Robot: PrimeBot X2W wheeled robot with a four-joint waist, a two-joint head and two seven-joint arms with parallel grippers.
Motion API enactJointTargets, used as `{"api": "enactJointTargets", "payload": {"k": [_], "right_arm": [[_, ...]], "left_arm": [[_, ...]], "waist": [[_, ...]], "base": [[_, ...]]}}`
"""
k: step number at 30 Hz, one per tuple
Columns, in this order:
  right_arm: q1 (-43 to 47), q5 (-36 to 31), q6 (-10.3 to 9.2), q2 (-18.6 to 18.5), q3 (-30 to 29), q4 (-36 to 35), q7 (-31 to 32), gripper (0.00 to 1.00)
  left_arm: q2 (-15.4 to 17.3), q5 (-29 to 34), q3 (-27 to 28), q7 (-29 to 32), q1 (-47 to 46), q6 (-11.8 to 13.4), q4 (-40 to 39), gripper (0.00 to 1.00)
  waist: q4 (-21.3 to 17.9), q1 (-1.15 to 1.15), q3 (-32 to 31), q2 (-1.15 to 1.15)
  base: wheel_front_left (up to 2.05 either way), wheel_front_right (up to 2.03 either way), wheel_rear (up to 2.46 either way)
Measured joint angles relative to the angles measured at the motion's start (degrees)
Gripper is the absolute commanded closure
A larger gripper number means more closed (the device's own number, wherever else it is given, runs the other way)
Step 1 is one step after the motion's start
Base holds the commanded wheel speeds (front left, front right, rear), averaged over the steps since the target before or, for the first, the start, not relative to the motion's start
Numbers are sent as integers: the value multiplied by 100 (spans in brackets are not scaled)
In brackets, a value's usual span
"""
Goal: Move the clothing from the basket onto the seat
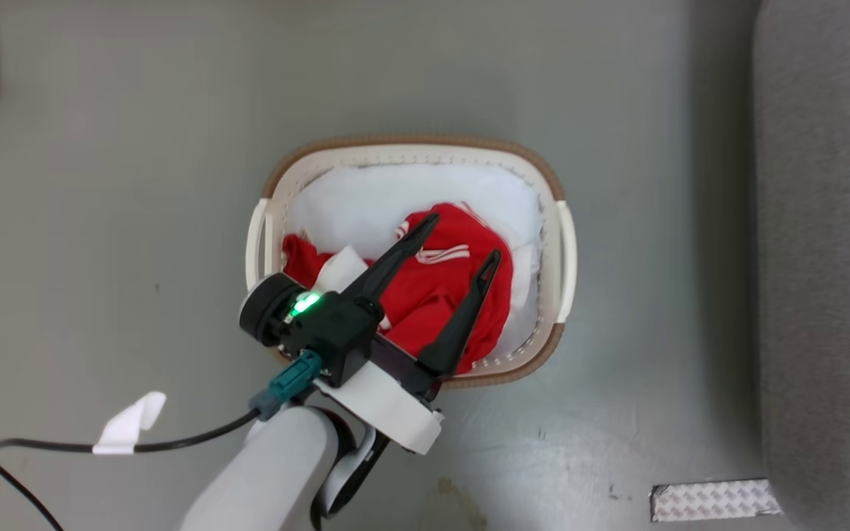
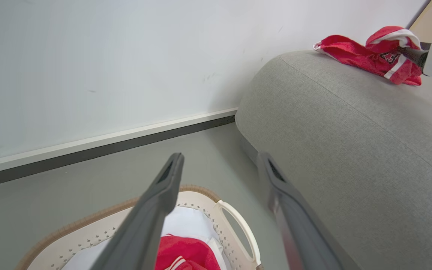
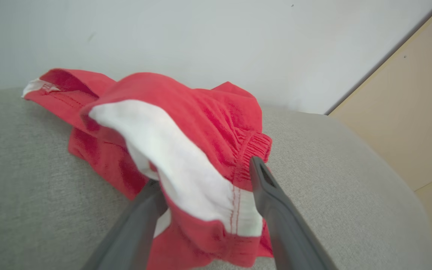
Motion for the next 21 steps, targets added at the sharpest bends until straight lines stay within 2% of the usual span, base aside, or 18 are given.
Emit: {"api": "enactJointTargets", "payload": {"k": [4,10,21], "right_arm": [[285,74,0,310,433,-299,12,0],[1180,747,0,662,1131,-733,-314,0],[3019,1961,0,1236,1858,-1907,-971,0]], "left_arm": [[-9,-70,41,-48,110,59,88,0],[25,-268,209,-205,397,201,311,0],[136,-632,844,-495,1326,610,706,0]], "waist": [[-121,0,-315,0],[-275,-1,-918,0],[-293,-3,-2270,0]], "base": [[0,0,0],[0,0,0],[0,0,0]]}}
